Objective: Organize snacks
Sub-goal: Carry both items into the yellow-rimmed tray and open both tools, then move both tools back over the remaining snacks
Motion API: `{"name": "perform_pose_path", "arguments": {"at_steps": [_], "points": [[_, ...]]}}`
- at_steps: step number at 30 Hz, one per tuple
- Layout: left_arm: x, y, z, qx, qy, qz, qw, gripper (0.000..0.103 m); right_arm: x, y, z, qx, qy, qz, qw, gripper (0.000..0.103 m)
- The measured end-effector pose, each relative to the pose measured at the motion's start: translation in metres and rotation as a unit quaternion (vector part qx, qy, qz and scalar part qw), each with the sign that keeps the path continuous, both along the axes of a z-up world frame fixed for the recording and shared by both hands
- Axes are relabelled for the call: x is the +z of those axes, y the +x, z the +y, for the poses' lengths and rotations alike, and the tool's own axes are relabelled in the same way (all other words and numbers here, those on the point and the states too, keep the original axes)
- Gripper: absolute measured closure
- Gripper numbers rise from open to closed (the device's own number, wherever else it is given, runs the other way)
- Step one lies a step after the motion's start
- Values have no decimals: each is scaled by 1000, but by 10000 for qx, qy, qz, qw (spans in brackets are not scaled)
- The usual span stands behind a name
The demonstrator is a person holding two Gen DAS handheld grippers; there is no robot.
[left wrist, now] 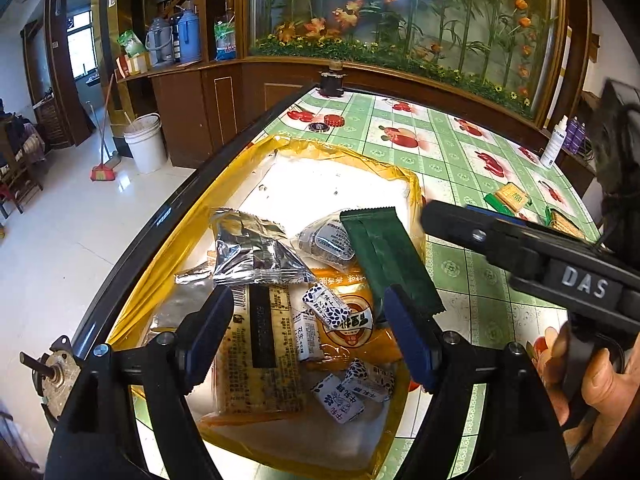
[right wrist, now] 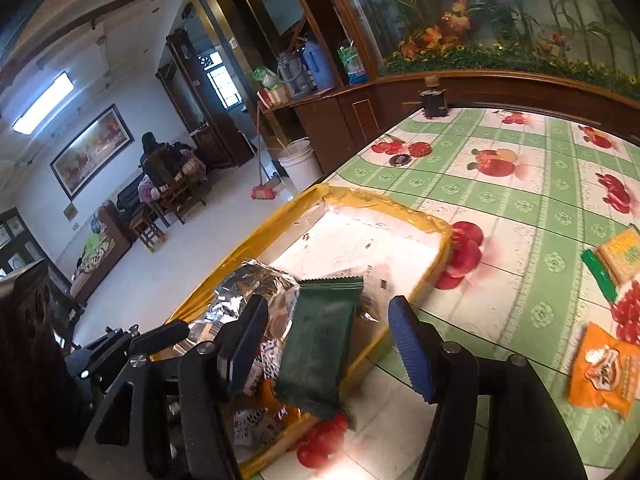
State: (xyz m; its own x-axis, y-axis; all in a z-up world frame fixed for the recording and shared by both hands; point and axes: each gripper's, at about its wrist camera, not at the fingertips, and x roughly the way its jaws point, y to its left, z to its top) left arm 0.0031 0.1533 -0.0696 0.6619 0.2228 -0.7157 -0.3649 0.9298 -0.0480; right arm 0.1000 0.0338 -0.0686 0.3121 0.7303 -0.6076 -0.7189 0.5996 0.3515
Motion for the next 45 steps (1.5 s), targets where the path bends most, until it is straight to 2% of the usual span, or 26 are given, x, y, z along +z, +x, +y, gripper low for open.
{"name": "perform_pose_path", "arguments": {"at_steps": [14,26,34,40,43,45], "points": [[7,7,-35,-288,98,-21,9995,25,-20,10,-120,-1096,48,319,9935,31],[6,17,-66,-592,112,78,9982,25,-31,8,-175,-1508,-30,353,9879,28],[-3,41,-105,-1041,100,252,9942,26,-33,13,-223,-1952,-190,274,9802,27],[-7,71,-141,-1590,23,290,9868,26,-32,23,-251,-2217,-261,235,9745,23],[-8,90,-166,-2109,175,285,9769,26,-31,28,-264,-2322,-294,213,9720,22],[-10,103,-185,-2516,514,303,9660,26,-30,33,-272,-2392,-304,216,9702,22]]}}
